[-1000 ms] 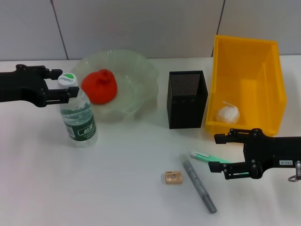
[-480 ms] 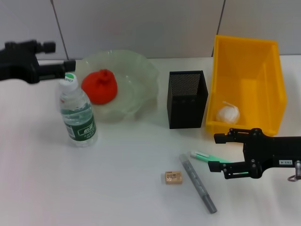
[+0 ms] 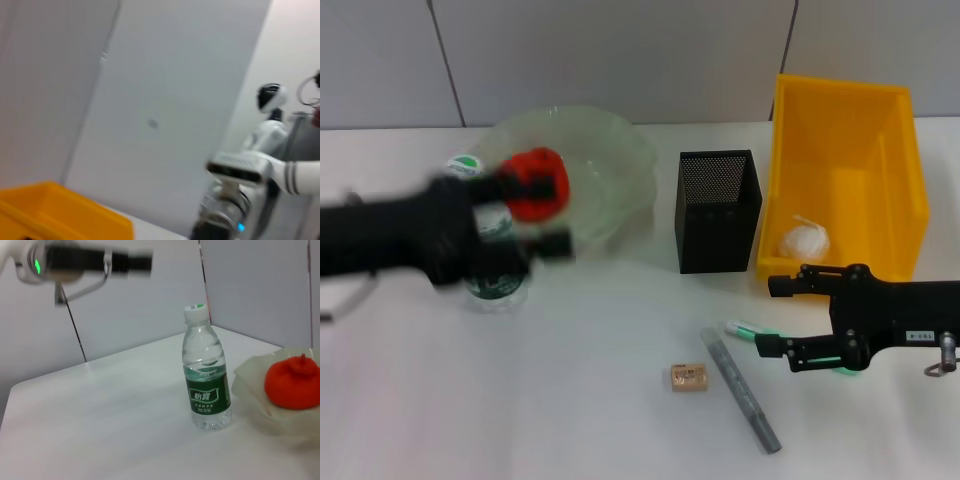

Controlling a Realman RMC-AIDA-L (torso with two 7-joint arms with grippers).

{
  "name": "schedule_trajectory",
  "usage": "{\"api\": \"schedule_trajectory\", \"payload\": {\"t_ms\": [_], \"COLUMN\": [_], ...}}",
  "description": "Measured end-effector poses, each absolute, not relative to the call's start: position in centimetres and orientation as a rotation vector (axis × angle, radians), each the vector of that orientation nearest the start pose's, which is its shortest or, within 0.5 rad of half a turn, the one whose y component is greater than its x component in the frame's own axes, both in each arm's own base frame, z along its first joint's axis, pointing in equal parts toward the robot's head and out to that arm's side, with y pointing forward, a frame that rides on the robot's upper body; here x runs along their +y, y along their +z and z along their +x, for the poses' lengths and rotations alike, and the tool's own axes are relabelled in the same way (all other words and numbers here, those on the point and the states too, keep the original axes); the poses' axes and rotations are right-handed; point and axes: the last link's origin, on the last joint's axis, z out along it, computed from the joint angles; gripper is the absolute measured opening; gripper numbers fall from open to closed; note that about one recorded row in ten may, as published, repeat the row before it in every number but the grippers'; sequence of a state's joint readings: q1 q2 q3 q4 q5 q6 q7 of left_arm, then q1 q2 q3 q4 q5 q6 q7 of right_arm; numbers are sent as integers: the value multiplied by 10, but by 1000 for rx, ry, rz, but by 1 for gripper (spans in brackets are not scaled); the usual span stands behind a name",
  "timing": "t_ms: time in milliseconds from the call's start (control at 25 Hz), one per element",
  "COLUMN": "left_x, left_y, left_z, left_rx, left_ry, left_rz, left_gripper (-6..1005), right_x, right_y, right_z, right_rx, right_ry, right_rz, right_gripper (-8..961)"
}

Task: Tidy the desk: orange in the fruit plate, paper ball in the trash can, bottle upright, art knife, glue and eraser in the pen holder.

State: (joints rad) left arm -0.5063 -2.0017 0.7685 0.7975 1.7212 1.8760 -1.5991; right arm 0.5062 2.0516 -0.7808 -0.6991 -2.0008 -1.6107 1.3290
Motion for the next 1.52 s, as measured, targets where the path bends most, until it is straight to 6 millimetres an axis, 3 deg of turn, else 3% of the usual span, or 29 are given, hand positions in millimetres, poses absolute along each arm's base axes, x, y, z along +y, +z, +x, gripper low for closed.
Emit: {"api": "schedule_trajectory", "payload": {"t_ms": [200,520,800,1240,1520], "left_x": [292,271,265,260,263], "left_y": [30,12,-12,-28,-34], "left_z": [-241,-266,-274,-273,-274], "left_rx": [-536,-433,-415,-397,-400], "left_ry": [-1087,-1022,-914,-947,-933], "left_rz": [-2884,-2894,-2918,-2873,-2851], "left_gripper": [810,809,809,809,810], "right_x": [323,320,327,346,355], "right_y": [1,6,41,72,49], "right_z": [259,258,229,168,154], "right_rx": [497,577,638,772,740], "right_ry": [635,666,629,64,-431], "right_rz": [-2847,-2851,-2882,-3014,-2983], "right_gripper": [826,826,826,825,826]}}
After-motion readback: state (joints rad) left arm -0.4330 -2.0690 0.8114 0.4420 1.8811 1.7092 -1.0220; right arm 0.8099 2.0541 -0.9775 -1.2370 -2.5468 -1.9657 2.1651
